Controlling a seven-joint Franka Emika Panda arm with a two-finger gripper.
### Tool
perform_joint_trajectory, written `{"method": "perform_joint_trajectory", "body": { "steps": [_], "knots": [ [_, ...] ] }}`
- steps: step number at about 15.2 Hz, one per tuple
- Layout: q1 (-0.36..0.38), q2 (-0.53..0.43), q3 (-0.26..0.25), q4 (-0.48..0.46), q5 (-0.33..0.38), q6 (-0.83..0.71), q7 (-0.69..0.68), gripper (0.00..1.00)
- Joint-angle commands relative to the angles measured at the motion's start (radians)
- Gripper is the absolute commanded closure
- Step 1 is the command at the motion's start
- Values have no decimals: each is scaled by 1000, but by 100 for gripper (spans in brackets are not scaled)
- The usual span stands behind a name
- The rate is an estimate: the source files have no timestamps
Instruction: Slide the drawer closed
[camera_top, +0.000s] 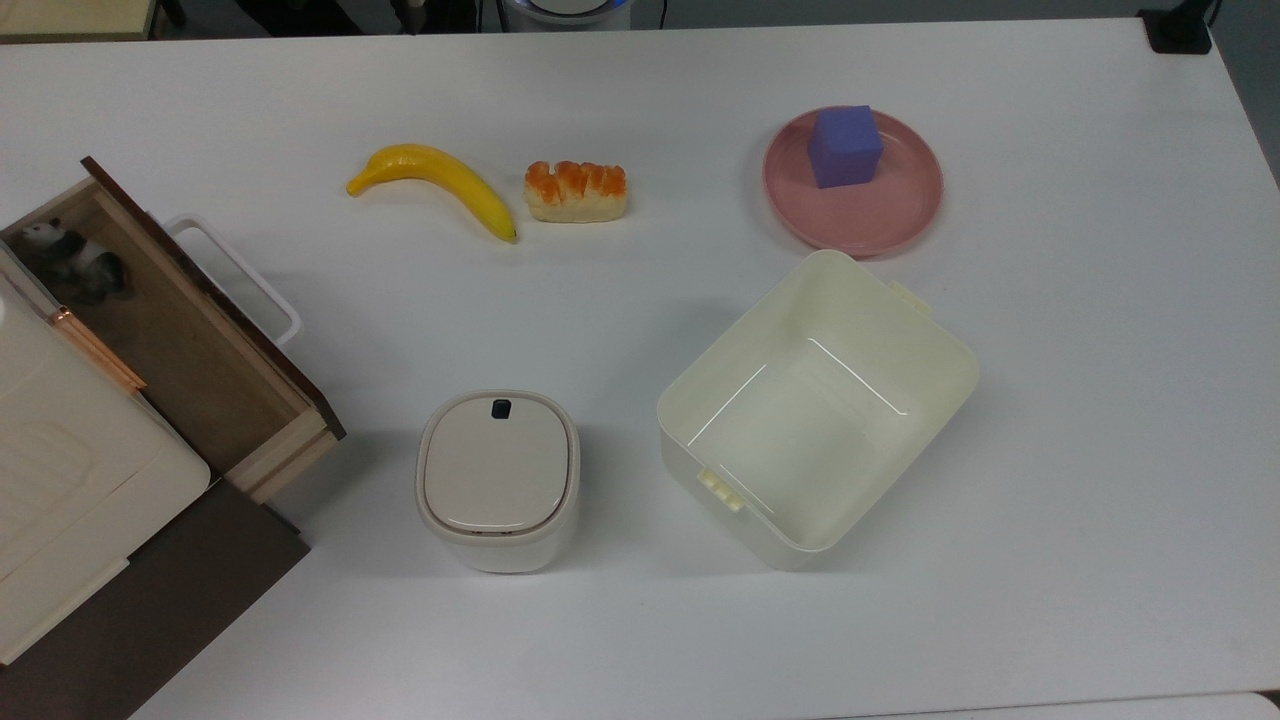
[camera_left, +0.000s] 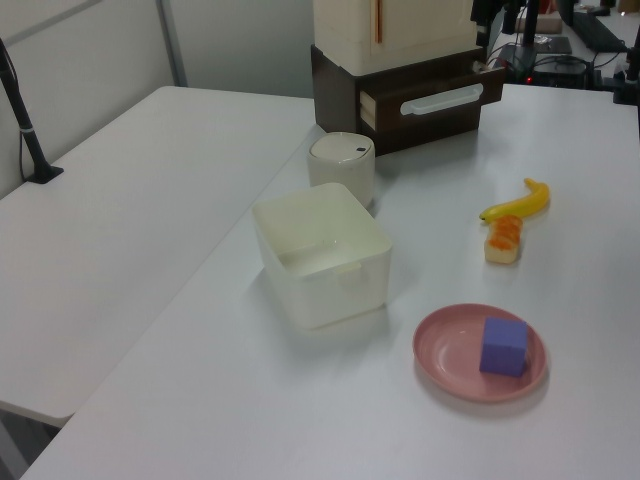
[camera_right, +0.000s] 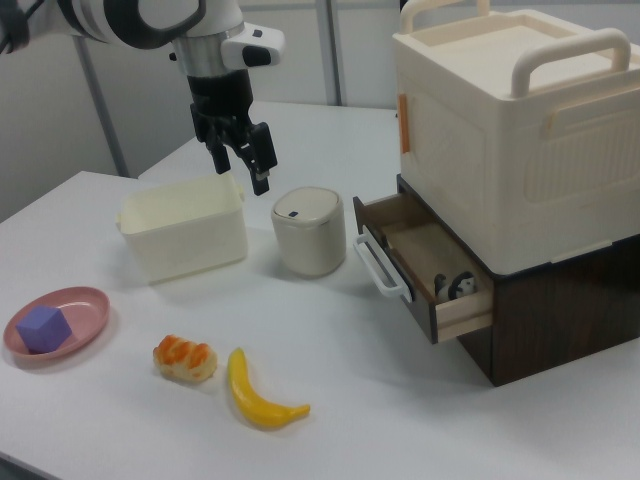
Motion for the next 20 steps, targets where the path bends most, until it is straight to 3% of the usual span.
{"method": "perform_joint_trajectory", "body": {
  "steps": [1,7,9,12,15,20],
  "knots": [
    [-7,-13,-7,-15,16,-18,8,0],
    [-53,37,-7,-57,-7,-128,-15,2],
    [-61,83,-7,-54,-7,-125,-20,29],
    [-82,125,-9,-48,-6,-113,-20,99],
    [-107,159,-7,-52,-7,-81,-20,100],
    [-179,258,-7,-80,3,172,-35,100]
  ]
}}
